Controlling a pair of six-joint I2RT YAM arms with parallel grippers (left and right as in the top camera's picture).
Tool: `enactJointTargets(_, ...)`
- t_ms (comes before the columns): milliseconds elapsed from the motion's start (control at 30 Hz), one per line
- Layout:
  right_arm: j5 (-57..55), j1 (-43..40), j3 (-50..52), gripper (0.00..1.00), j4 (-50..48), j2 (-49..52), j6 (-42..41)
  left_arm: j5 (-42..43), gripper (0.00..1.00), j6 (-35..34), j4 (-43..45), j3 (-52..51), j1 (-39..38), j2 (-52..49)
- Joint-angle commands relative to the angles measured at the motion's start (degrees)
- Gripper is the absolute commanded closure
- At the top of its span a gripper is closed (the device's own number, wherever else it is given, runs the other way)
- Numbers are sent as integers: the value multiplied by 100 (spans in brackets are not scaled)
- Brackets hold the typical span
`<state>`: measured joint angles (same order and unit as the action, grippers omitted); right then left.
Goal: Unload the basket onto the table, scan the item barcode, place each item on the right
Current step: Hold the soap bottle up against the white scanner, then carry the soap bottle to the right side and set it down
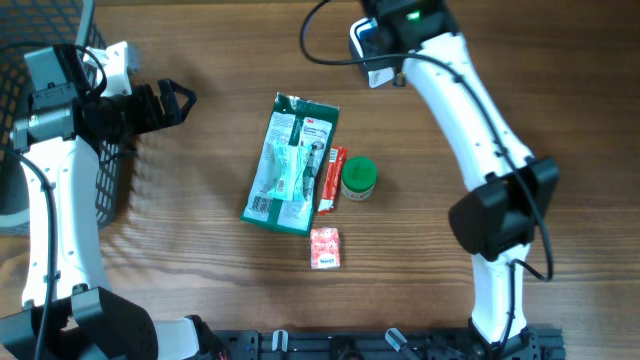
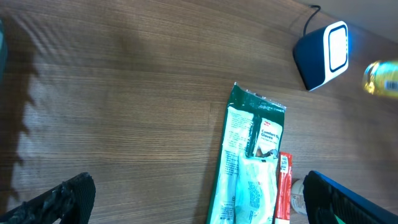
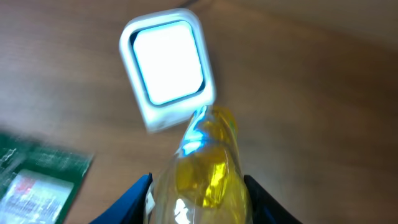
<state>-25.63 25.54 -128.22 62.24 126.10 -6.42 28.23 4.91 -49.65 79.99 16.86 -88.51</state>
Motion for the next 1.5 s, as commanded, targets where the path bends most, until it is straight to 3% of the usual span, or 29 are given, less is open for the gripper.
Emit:
enactJointTargets(0, -2146, 501, -76, 96, -640, 310, 501, 66, 0, 87, 17, 28, -9, -35)
enactJointTargets(133, -3119, 778, -66, 96, -1917, 807, 1674, 68, 0, 87, 17, 28, -9, -35)
enactJointTargets(267, -4070, 761, -66, 96, -2673, 1410, 1902, 66, 0, 87, 15, 28, -9, -35)
enactJointTargets(433, -4100, 837, -66, 96, -3397, 1884, 2767, 66, 0, 87, 17, 28, -9, -35)
enactJointTargets(567, -4061, 874, -61, 96, -3733, 1967, 2933, 66, 0, 87, 17, 28, -9, -35)
enactJointTargets(1033, -3407, 975, 116, 96, -3683, 1932, 2848, 66, 0, 87, 17, 28, -9, -35)
enactJointTargets(1200, -3532, 946, 116, 96, -3307, 1215, 2802, 66, 0, 87, 17, 28, -9, -35)
enactJointTargets(1333, -3368, 901, 116, 96, -2505, 177, 1923, 66, 0, 87, 17, 28, -9, -35)
enactJointTargets(1467, -2247, 647, 116, 96, -828, -955, 291, 66, 0, 87, 17, 28, -9, -35)
